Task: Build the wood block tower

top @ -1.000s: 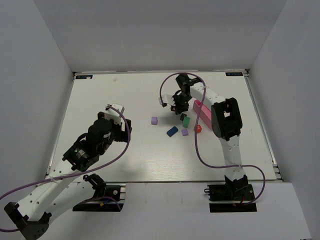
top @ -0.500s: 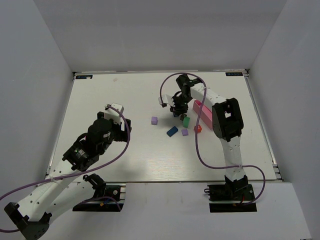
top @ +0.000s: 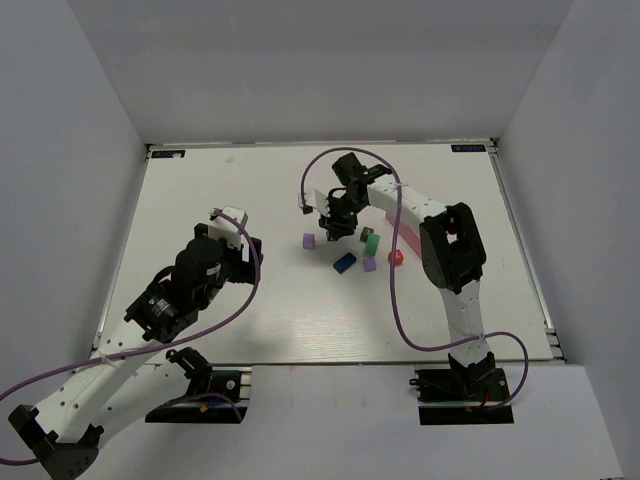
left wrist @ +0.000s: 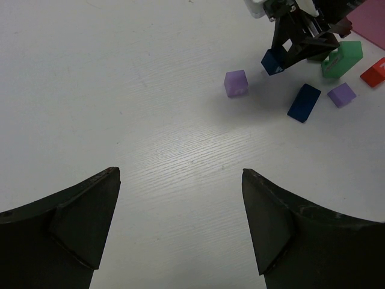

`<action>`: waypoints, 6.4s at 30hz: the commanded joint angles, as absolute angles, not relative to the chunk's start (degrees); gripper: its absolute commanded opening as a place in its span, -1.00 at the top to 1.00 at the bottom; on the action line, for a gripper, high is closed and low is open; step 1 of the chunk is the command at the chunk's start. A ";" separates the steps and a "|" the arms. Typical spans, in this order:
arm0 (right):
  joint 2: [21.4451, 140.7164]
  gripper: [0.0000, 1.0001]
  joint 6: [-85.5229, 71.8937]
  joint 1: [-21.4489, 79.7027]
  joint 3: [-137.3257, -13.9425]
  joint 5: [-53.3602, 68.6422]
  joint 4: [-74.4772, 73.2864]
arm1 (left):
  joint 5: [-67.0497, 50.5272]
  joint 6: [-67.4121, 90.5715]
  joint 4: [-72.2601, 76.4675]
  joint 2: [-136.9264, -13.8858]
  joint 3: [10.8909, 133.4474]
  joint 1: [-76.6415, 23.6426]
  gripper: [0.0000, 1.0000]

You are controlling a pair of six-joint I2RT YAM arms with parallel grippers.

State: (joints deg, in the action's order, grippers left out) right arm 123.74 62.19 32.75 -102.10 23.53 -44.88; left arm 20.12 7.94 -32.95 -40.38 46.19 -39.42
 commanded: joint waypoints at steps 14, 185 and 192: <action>122.08 0.66 48.34 37.53 -98.61 15.82 -35.77 | 19.51 8.09 -32.17 -39.73 45.88 -38.50 -0.84; 101.42 -0.14 92.28 17.23 -66.71 21.27 -39.64 | 18.54 7.56 -32.17 -40.25 45.88 -38.50 -0.84; 101.78 0.30 91.93 17.23 -67.58 21.53 -41.22 | 18.54 7.56 -32.17 -40.25 45.88 -38.50 -0.84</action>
